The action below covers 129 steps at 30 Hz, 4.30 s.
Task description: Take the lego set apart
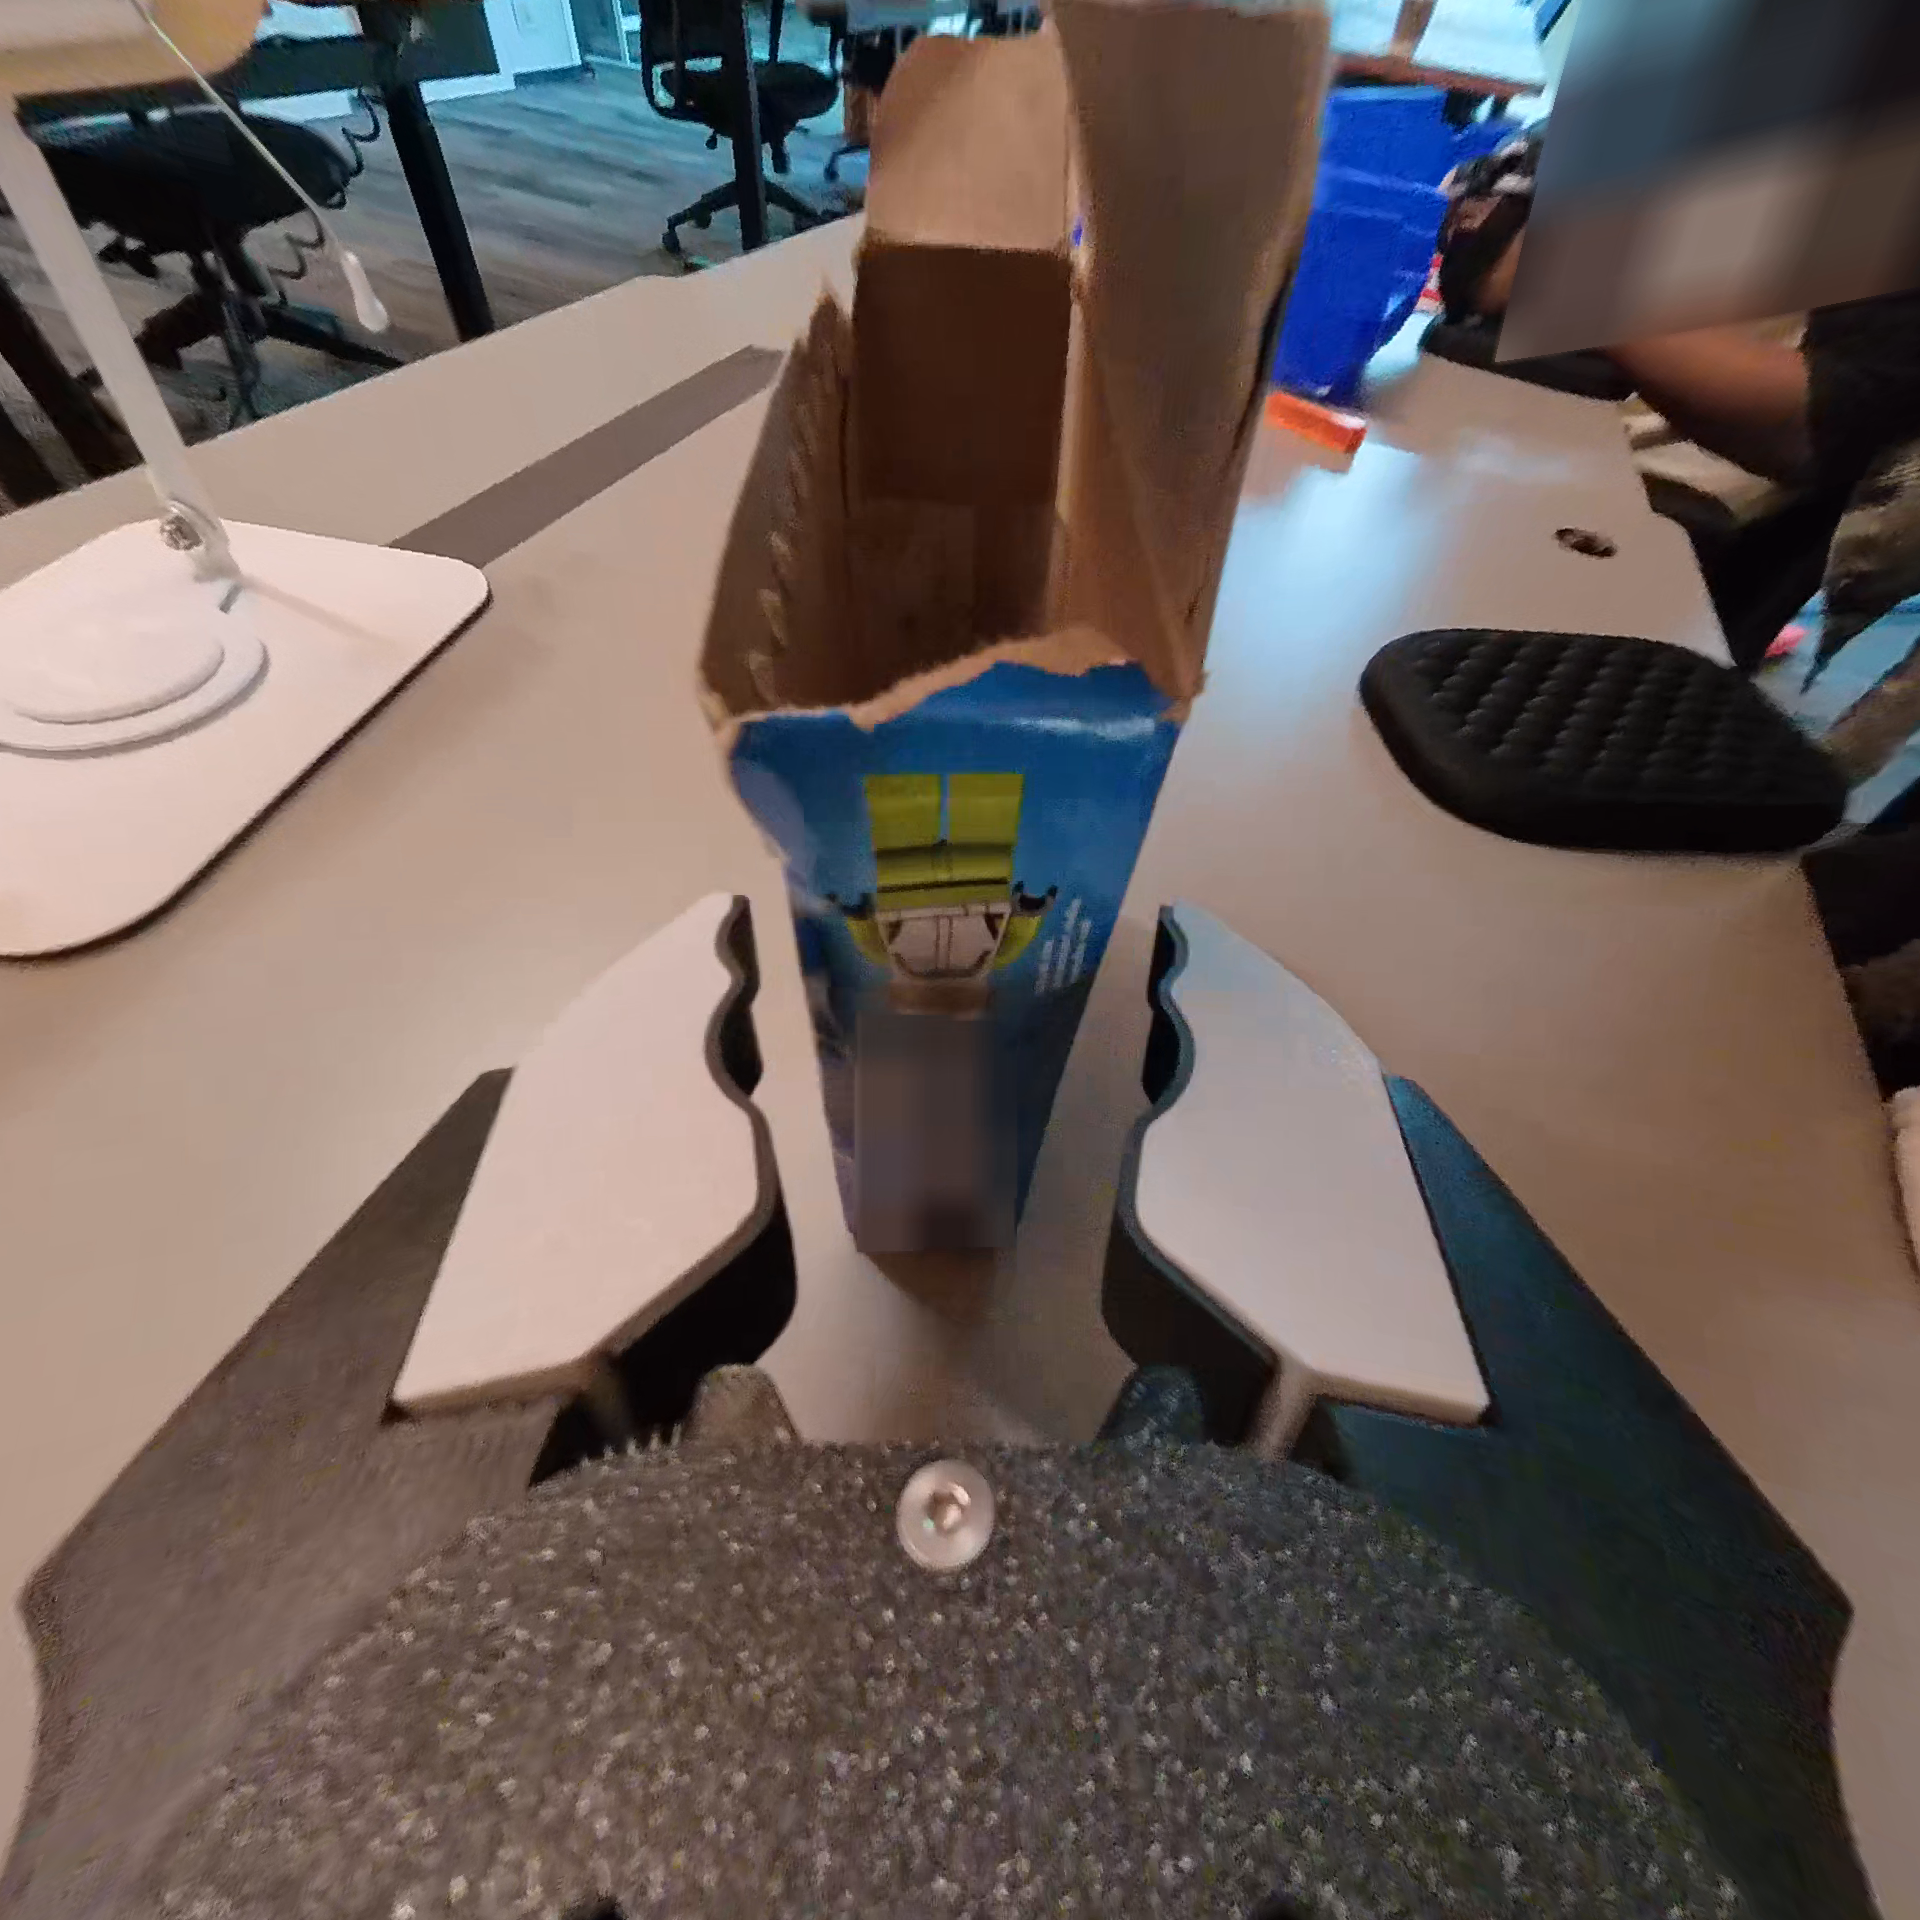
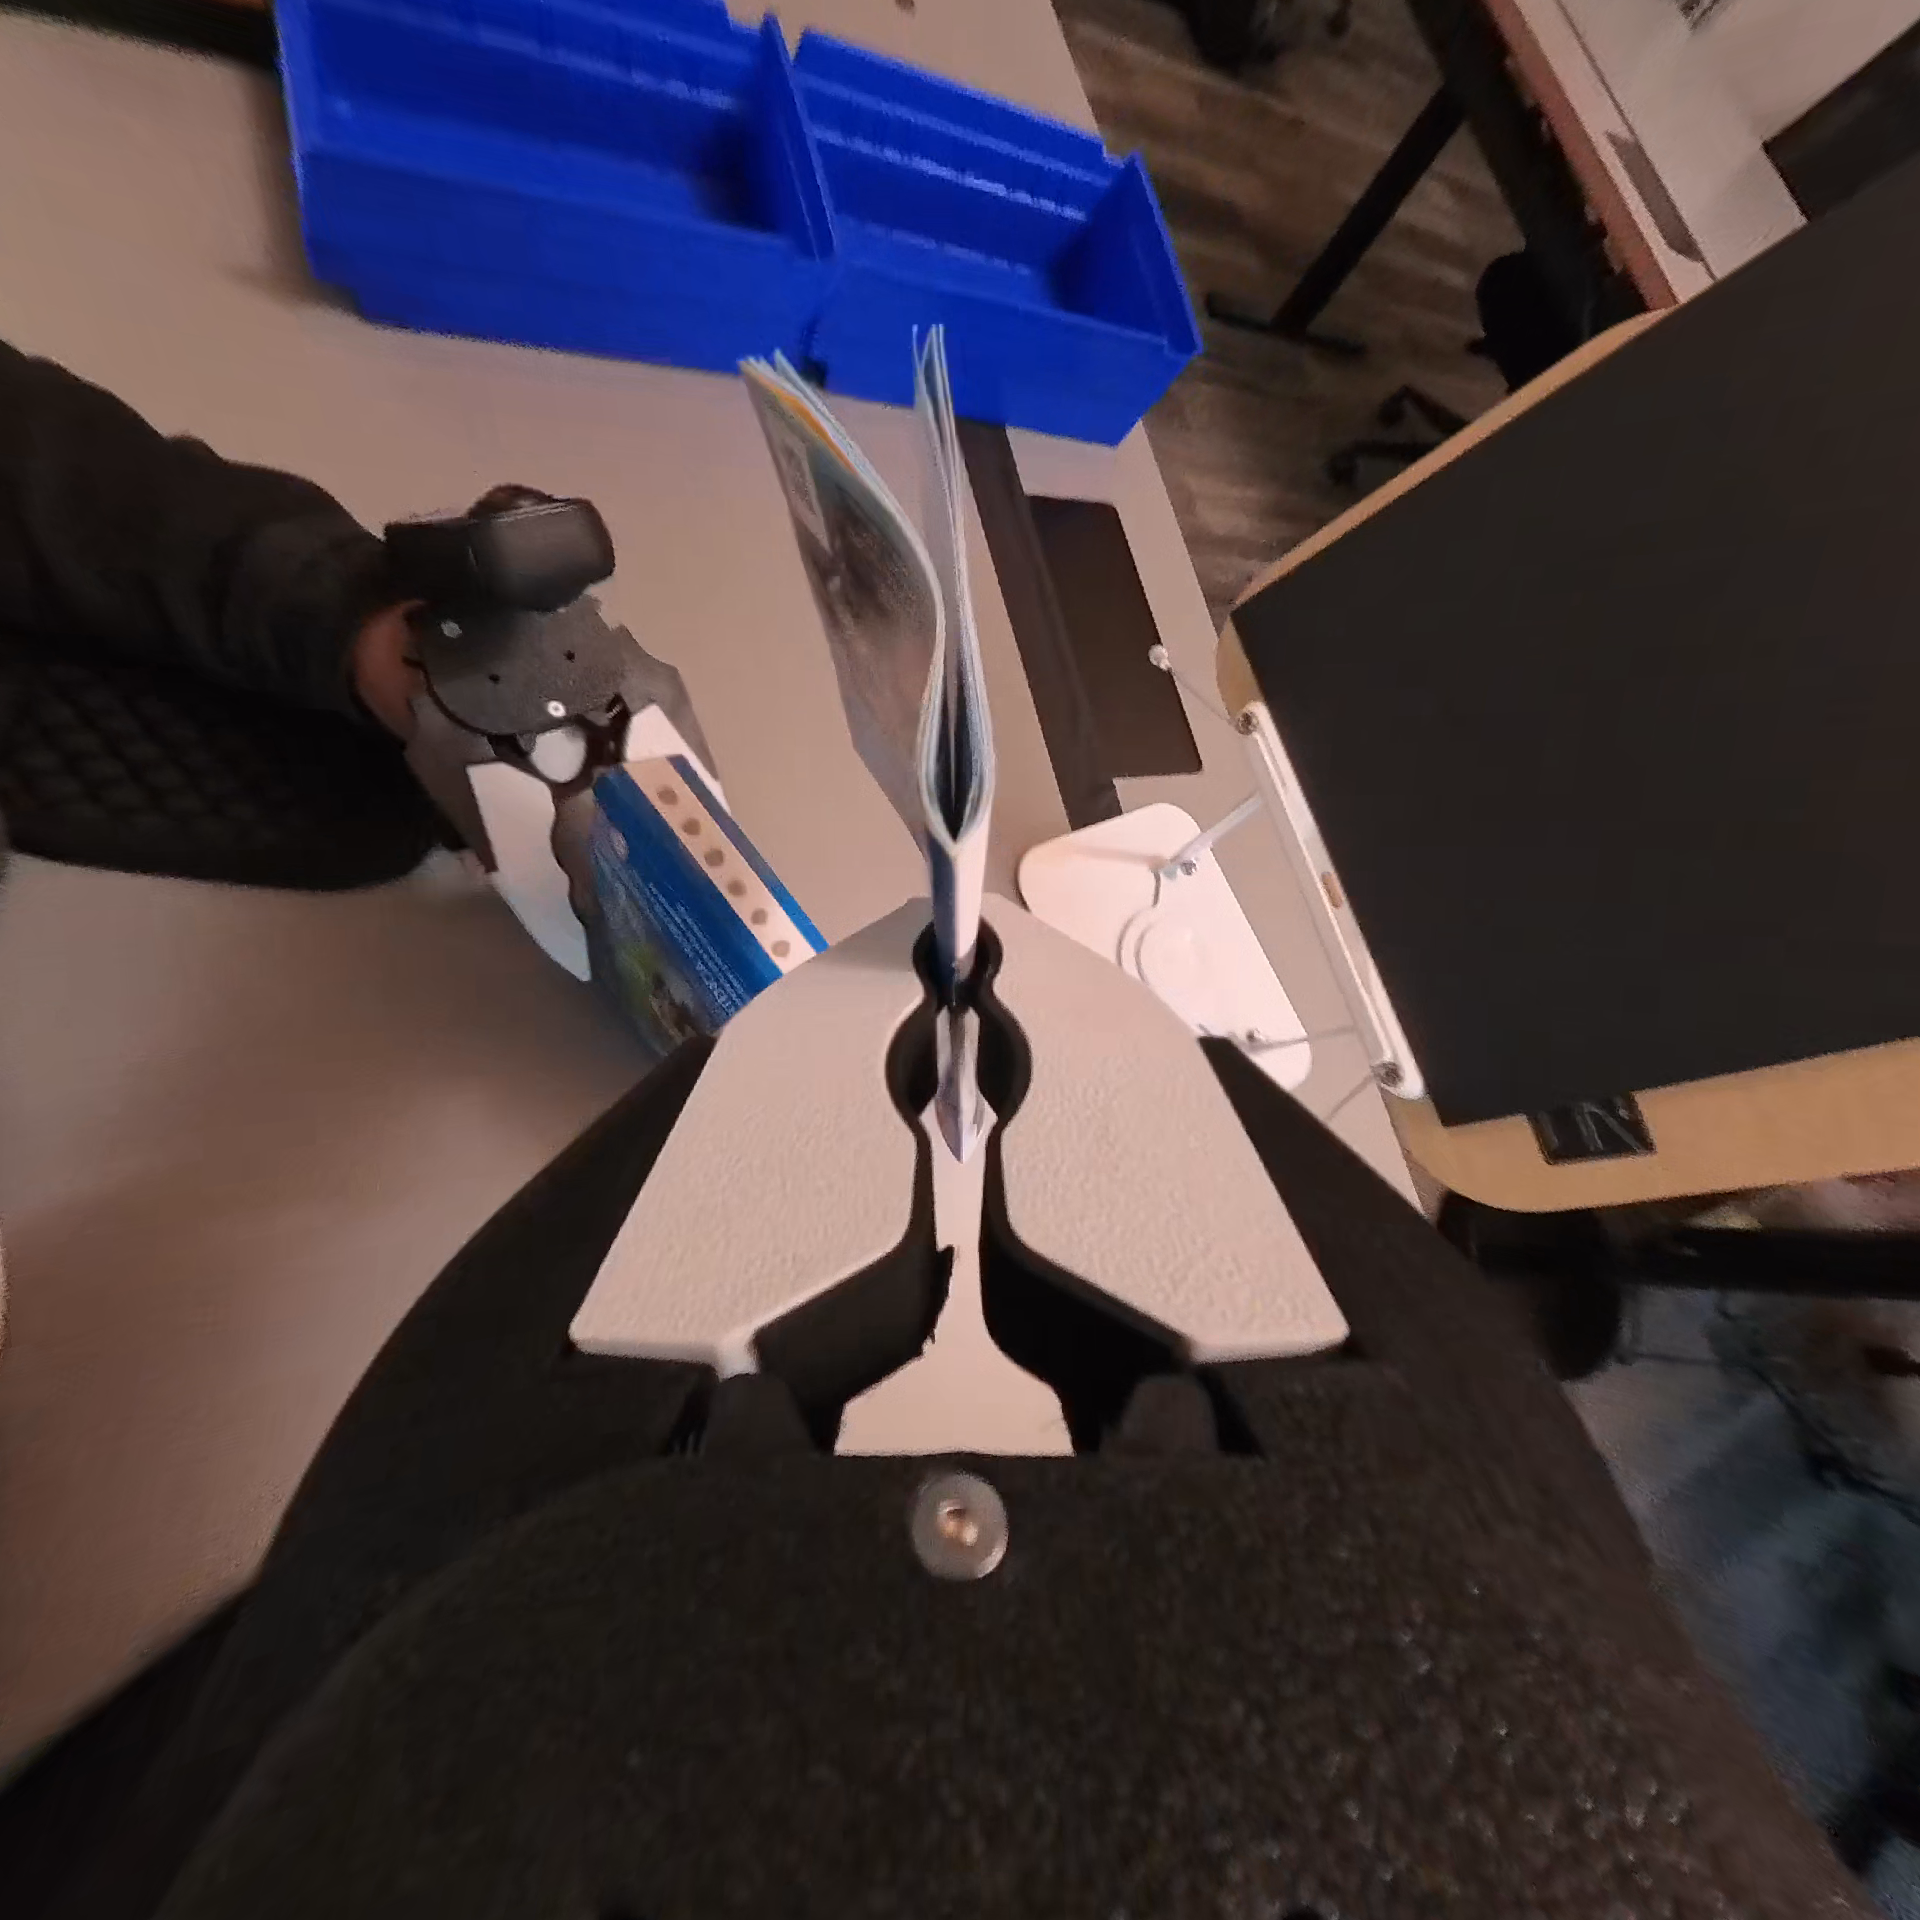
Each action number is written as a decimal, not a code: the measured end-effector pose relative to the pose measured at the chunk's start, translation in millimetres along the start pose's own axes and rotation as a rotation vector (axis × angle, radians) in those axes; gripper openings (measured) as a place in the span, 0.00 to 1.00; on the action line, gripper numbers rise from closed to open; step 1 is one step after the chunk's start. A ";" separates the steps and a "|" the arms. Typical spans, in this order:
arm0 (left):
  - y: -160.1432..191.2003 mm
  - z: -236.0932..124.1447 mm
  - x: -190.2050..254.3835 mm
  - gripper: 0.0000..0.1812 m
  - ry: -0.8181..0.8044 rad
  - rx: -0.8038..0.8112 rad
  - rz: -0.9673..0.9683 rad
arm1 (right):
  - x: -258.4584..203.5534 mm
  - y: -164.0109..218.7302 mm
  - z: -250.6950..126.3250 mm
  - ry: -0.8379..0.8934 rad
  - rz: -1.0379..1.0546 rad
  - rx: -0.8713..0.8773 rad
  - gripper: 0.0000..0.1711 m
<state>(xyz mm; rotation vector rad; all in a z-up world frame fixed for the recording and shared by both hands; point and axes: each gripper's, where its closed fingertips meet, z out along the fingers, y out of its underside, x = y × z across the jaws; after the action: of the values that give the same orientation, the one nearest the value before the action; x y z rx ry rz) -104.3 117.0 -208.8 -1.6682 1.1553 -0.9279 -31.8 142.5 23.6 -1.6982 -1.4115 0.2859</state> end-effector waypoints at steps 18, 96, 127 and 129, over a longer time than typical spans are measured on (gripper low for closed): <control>-198.4 -122.5 8.3 0.03 0.024 0.802 0.132 | -61.9 -49.0 42.0 -0.419 0.216 0.469 0.01; 12.1 20.2 -0.2 0.25 -0.248 -0.158 0.676 | -91.5 38.0 23.9 -0.398 -0.318 0.261 0.01; 23.5 20.0 -1.1 0.32 -0.100 -0.136 0.392 | -117.1 82.9 69.6 -0.212 -0.805 0.116 0.01; 22.1 18.9 -4.0 0.32 -0.113 -0.128 0.386 | -110.9 88.1 71.1 -0.196 -0.803 0.069 0.01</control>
<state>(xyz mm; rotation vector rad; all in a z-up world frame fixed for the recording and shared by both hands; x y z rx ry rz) -94.8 121.4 -236.3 -1.5006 1.4188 -0.5205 -55.4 81.8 -120.9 -0.9501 -2.0712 0.0430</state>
